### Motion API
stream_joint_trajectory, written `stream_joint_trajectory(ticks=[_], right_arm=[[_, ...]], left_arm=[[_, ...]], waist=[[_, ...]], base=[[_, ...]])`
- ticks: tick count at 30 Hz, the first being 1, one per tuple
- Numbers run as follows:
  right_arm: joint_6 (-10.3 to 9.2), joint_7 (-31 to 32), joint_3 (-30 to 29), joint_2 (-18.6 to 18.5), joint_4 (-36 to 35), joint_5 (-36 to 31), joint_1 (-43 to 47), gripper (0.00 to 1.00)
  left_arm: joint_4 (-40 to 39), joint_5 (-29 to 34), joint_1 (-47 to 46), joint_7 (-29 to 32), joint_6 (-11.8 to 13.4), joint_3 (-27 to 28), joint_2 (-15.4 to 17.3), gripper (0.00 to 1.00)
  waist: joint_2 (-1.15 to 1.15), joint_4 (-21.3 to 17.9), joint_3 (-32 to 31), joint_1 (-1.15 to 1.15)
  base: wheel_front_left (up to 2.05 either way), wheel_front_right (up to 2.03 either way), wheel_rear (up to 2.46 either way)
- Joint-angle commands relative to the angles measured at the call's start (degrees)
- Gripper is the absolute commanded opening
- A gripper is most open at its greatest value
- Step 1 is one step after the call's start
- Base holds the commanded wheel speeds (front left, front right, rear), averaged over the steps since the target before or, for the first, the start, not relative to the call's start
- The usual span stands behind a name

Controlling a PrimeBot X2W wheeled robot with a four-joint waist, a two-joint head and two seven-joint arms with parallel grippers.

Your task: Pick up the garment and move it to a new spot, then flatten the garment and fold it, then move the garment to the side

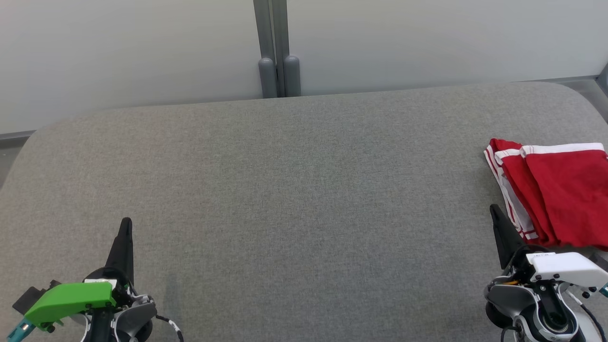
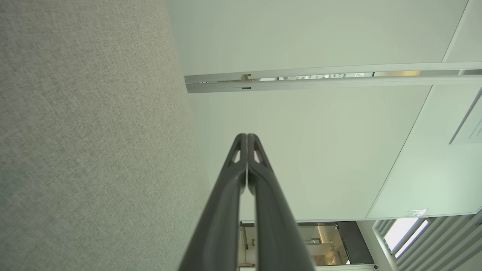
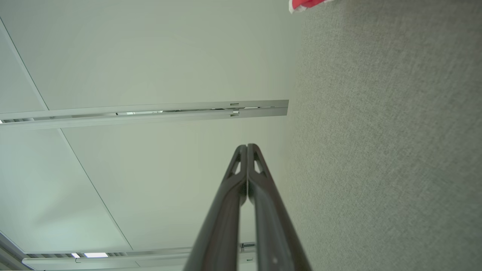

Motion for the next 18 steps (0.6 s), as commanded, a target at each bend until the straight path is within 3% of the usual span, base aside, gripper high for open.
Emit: stream_joint_trajectory(ticks=[1, 18], right_arm=[[0.00, 0.21, -0.05, -0.06, -0.30, 0.36, -0.02, 0.00], [0.00, 0.19, -0.04, -0.06, -0.30, 0.38, -0.02, 0.00]], left_arm=[[-0.11, -0.03, -0.61, 0.20, -0.32, 0.14, 0.04, 0.00], [-0.11, -0.03, -0.61, 0.19, -0.33, 0.13, 0.04, 0.00]], waist=[[0.00, 0.00, 0.00, 0.00], [0.00, 0.00, 0.00, 0.00]], base=[[0.00, 0.00, 0.00], [0.00, 0.00, 0.00]])
